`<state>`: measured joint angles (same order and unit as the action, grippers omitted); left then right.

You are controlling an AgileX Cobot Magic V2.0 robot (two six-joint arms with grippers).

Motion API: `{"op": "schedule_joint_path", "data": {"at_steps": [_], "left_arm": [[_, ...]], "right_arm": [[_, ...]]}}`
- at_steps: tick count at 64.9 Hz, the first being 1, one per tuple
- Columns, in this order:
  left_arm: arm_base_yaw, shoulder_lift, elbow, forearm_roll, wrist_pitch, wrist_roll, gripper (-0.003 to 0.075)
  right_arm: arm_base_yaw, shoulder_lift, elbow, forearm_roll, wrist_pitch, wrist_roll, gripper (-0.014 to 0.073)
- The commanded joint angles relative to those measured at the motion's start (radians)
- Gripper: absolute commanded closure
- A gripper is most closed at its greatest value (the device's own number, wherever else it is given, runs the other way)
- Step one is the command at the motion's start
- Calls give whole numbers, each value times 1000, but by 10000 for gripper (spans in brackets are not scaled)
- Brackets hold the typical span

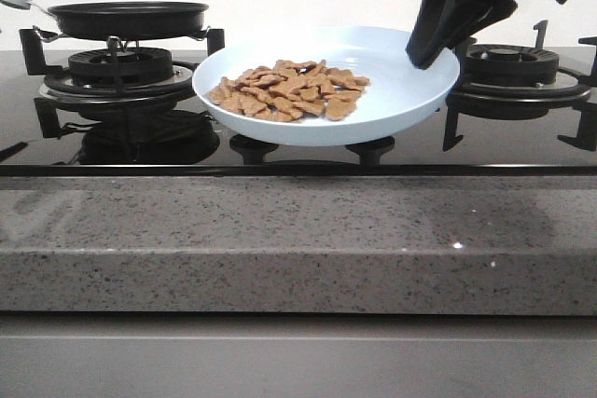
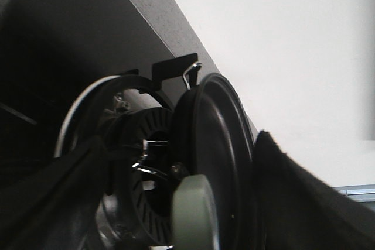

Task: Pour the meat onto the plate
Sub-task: 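Release the pan handle and withdraw the left gripper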

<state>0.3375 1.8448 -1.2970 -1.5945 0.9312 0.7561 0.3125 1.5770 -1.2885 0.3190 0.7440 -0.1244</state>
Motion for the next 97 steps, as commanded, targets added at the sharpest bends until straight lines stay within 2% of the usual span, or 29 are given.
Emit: {"op": "schedule_joint_path", "data": {"at_steps": [1, 13, 27, 36, 45, 53, 62, 69, 83, 97], "left_arm": [[23, -50, -32, -21, 72, -3, 173], [63, -86, -32, 90, 113, -3, 174], [73, -209, -32, 322, 60, -18, 174], [51, -354, -32, 527, 29, -50, 174], [-41, -494, -24, 736, -42, -143, 174], [-179, -596, 1, 931, -113, -240, 174], [-326, -697, 63, 1231, -147, -438, 174], [-396, -770, 142, 1367, -163, -561, 174], [-446, -923, 321, 1405, -172, -603, 174], [-446, -1044, 409, 1413, -162, -603, 174]], "right_arm": [[-2, -39, -21, 11, -41, -12, 700], [-2, -39, -21, 11, -41, -12, 700], [-2, -39, -21, 11, -41, -12, 700], [-2, -39, -21, 11, -41, -12, 700], [-2, -39, -21, 11, -41, -12, 700], [-2, -39, -21, 11, -41, -12, 700], [-2, -39, -21, 11, -41, -12, 700], [-2, -39, -21, 11, -41, -12, 700], [-2, -39, -21, 11, -41, -12, 700], [-2, -39, -21, 11, -41, -12, 700]]}}
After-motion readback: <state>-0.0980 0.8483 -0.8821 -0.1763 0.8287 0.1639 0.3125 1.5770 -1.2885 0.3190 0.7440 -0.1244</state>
